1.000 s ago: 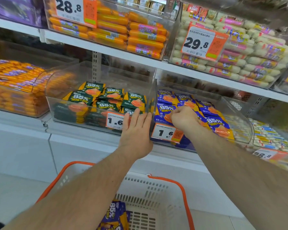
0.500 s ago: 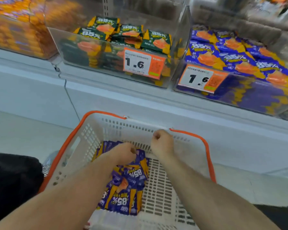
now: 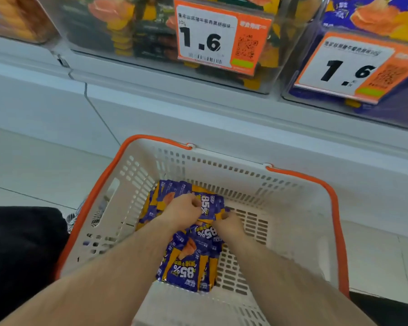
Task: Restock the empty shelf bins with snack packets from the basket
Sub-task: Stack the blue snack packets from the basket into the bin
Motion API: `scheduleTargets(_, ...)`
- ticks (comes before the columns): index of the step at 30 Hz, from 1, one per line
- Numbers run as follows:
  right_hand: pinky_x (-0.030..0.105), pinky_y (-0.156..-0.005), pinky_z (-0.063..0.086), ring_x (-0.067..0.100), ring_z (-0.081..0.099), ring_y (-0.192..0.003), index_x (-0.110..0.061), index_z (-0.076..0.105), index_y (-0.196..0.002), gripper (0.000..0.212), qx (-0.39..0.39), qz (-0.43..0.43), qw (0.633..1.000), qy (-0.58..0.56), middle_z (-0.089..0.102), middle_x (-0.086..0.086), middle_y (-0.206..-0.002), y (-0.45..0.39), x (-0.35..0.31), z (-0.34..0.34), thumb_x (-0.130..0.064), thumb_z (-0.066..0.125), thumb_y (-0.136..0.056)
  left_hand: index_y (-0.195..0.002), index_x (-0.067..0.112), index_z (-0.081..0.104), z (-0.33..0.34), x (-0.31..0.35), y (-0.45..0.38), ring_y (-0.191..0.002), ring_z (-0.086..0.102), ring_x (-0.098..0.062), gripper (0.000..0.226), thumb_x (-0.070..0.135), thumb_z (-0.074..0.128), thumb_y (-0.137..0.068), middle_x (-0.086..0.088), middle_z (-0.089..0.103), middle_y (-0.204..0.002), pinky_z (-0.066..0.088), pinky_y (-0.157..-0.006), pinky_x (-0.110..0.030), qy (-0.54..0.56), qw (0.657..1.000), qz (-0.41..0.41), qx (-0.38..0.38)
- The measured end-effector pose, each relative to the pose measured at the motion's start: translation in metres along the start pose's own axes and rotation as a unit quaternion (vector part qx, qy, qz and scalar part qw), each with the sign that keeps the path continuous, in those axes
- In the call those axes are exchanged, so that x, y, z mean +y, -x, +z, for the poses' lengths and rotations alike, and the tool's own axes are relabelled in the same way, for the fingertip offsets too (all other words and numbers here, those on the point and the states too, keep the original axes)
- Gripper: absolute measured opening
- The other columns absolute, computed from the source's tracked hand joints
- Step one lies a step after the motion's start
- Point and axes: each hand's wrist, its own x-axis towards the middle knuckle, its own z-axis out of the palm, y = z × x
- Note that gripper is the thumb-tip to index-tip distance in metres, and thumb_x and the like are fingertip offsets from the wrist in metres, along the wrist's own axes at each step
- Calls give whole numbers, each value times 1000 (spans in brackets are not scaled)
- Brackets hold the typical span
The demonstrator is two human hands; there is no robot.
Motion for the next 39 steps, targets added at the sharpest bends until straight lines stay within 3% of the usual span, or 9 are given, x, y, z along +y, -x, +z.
scheduleTargets(5, 37, -64, 50, 29, 63, -74, -18, 51, -59, 25, 32, 50, 998, -34, 64, 7, -73, -19, 13, 16, -9, 59, -81, -121, 19, 60, 3, -7, -5, -78, 44, 1, 26, 17, 47, -99, 8, 62, -110, 37, -68, -7, -13, 1000, -3, -5)
scheduleTargets(9, 42, -85, 53, 34, 64, -99, -12, 54, -71, 23, 4, 50, 999, 12, 69, 16, -102, -22, 15, 13, -10, 50, -93, -119, 20, 61, 5, -10, -3, -98, 38, -5, 26, 16, 47, -97, 4, 60, -128, 31, -91, -23, -37, 999, 2, -12)
scheduleTargets(16, 28, -59, 38, 27, 56, -75, -9, 51, -71, 23, 63, 68, 995, -23, 58, 9, -79, -3, 22, -26, -8, 47, -94, -125, 19, 58, 3, 2, 5, -89, 43, -10, 29, 18, 44, -100, 1, 64, -115, 42, -95, -34, -32, 999, 9, -18)
scheduleTargets(20, 27, -58, 41, 29, 59, -79, -11, 57, -77, 23, 97, 20, 995, -26, 64, 12, -86, 19, 16, -59, -10, 44, -95, -128, 21, 54, 0, 14, 14, -74, 59, -14, 31, 20, 45, -99, 1, 64, -109, 52, -67, -31, -17, 999, 27, -17)
scheduleTargets(27, 27, -57, 38, 16, 51, -65, -24, 53, -69, 28, 25, -136, 949, 284, 55, -2, -72, 67, -52, -117, -7, 45, -90, -145, 23, 39, -14, 65, 40, -100, 59, -18, 60, 24, 62, -90, -3, 43, -146, 53, -82, -33, -43, 988, 147, 14)
scheduleTargets(29, 27, -63, 43, 14, 53, -72, -29, 67, -93, 23, -11, -177, 901, 396, 65, -3, -93, 98, -84, -135, -14, 48, -93, -137, 20, 49, -20, 80, 51, -104, 58, -16, 51, 28, 66, -89, 0, 54, -132, 50, -85, -29, -41, 986, 159, 0)
scheduleTargets(33, 32, -86, 42, 15, 54, -94, -25, 68, -110, 20, 1, -234, 837, 495, 66, -6, -110, 156, -137, -168, -27, 56, -94, -74, 15, 58, -27, 108, 80, -61, 53, -15, 12, 17, 67, -82, 0, 54, -65, 39, -56, -24, -25, 976, 209, -56)
scheduleTargets(36, 33, -91, 38, 18, 54, -109, -29, 67, -103, 16, 100, -304, 828, 460, 64, -9, -111, 178, -149, -184, -26, 62, -89, -63, 8, 53, -34, 125, 98, -50, 48, -14, 20, 11, 65, -80, -3, 51, -56, 40, -52, -29, 2, 968, 251, 1)
scheduleTargets(39, 38, -89, 35, 28, 46, -113, -22, 63, -103, 25, 350, -404, 795, 287, 58, -1, -115, 192, -143, -199, -20, 70, -79, -70, 10, 65, -40, 139, 112, -54, 58, -12, 14, 9, 69, -84, -4, 64, -62, 53, -54, -31, 137, 952, 268, 48)
